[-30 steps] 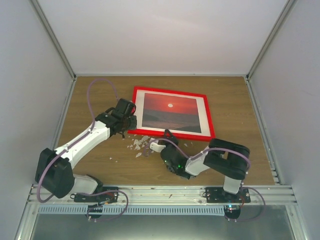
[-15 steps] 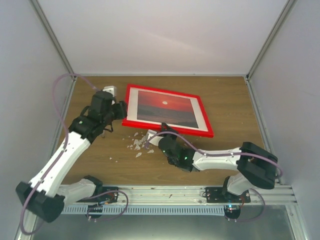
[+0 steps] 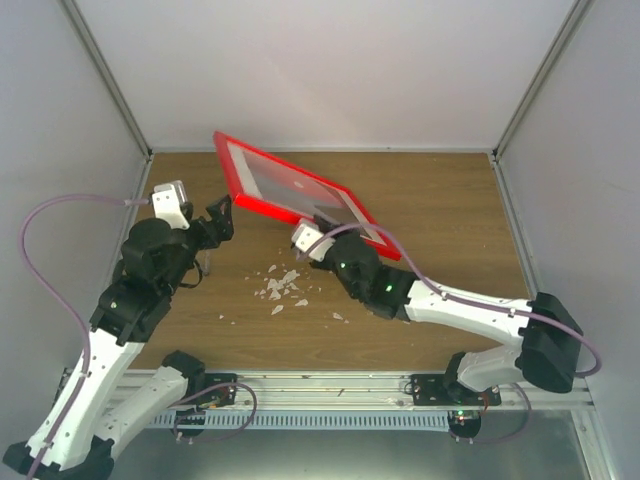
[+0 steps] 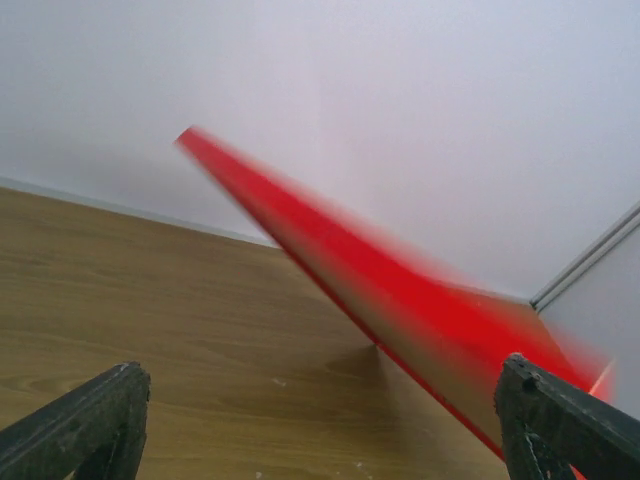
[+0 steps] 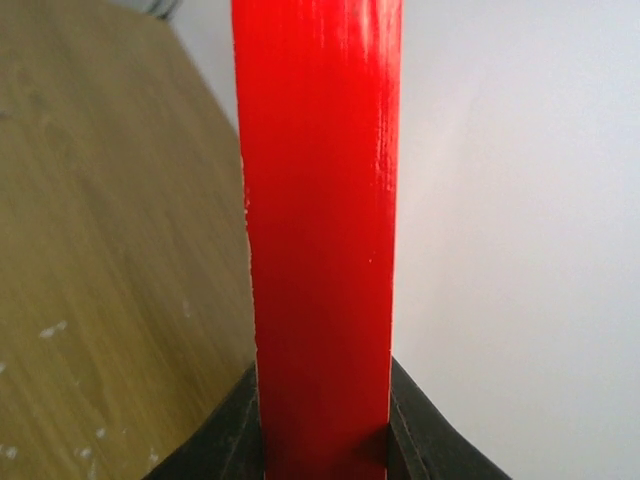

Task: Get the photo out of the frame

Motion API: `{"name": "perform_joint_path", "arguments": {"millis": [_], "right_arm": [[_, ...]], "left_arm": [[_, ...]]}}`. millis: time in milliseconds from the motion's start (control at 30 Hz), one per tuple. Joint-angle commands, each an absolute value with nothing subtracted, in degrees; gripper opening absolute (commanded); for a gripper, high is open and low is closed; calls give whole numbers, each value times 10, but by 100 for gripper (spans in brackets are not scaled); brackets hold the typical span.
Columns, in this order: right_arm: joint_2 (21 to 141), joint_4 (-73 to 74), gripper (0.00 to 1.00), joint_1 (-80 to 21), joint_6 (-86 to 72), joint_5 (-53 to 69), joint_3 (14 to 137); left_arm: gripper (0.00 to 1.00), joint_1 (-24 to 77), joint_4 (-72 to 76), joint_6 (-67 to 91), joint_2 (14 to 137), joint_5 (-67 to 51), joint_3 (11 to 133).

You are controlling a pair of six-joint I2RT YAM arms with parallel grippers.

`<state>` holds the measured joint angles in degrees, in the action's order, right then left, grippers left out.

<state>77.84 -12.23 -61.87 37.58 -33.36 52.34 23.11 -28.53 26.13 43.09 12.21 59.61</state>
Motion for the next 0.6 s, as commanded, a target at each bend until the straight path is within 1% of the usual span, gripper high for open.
{"name": "perform_joint_path", "arguments": {"millis": [0, 267, 567], "right_arm": [[718, -232, 1, -569, 230, -309, 594], [697, -223, 0, -503, 108, -244, 613], [618, -228, 1, -373, -160, -145, 531]], "left_arm": [[94, 228, -277, 266, 410, 141, 566], [99, 227, -265, 264, 356, 161, 559], [99, 227, -255, 275, 354, 134, 534]]}}
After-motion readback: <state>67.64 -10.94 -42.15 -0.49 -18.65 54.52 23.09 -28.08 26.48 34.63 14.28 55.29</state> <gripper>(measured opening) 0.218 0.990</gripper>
